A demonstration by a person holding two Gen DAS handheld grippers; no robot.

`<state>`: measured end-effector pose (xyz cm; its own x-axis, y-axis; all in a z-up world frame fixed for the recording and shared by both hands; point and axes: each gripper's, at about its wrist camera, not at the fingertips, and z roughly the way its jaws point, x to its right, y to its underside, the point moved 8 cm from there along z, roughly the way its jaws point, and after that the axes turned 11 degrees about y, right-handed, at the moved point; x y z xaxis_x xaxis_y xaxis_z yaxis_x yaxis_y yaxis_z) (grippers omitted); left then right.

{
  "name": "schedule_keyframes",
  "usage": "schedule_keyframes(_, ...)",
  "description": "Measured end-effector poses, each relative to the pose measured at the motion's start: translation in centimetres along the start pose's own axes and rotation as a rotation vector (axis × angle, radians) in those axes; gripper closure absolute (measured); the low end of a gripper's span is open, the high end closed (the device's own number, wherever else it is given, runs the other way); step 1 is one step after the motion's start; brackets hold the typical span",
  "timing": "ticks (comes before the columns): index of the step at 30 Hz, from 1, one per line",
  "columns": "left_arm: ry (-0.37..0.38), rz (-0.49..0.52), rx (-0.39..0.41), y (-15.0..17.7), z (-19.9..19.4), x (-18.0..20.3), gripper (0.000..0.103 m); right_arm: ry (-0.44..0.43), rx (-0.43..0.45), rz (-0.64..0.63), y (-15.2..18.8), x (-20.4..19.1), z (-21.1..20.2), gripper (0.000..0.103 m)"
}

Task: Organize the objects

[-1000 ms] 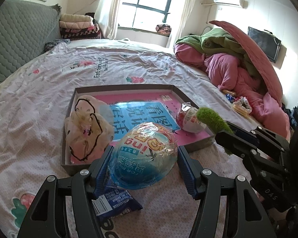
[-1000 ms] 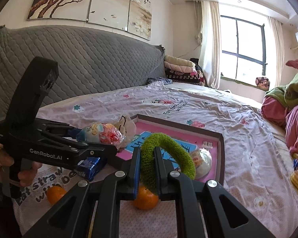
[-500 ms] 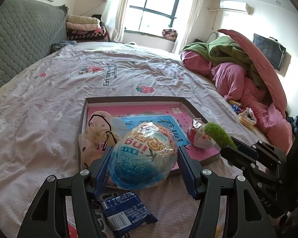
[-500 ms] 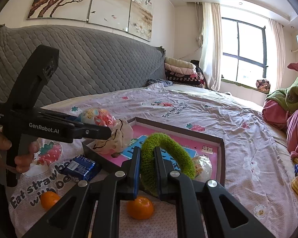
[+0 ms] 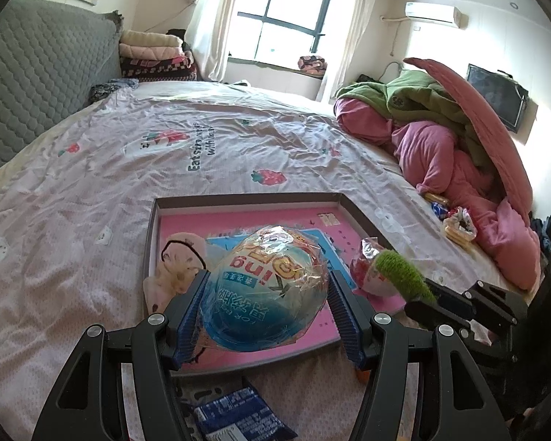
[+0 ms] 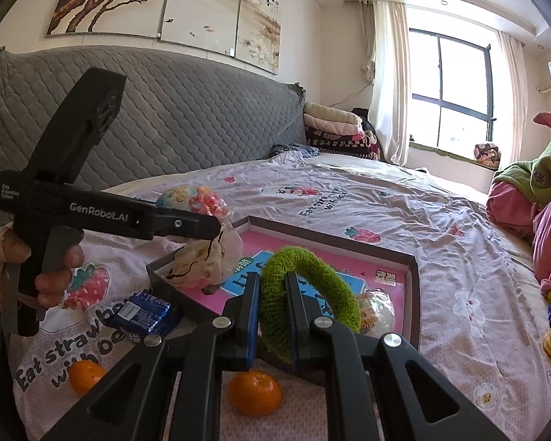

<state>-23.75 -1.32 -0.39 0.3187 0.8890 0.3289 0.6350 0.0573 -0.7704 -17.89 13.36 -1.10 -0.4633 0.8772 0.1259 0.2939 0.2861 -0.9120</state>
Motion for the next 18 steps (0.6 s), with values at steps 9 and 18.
schedule_keyframes(9, -0.009, -0.006, 0.008, -1.1, 0.7, -0.6, 0.038, -0.016, 0.004, 0.005, -0.6, 0.0, 0.9, 0.09)
schedule_keyframes(18, -0.02, -0.02, 0.035, -2.5, 0.7, -1.5, 0.038, -0.032, -0.001, 0.034, -1.4, 0.5, 1.7, 0.09)
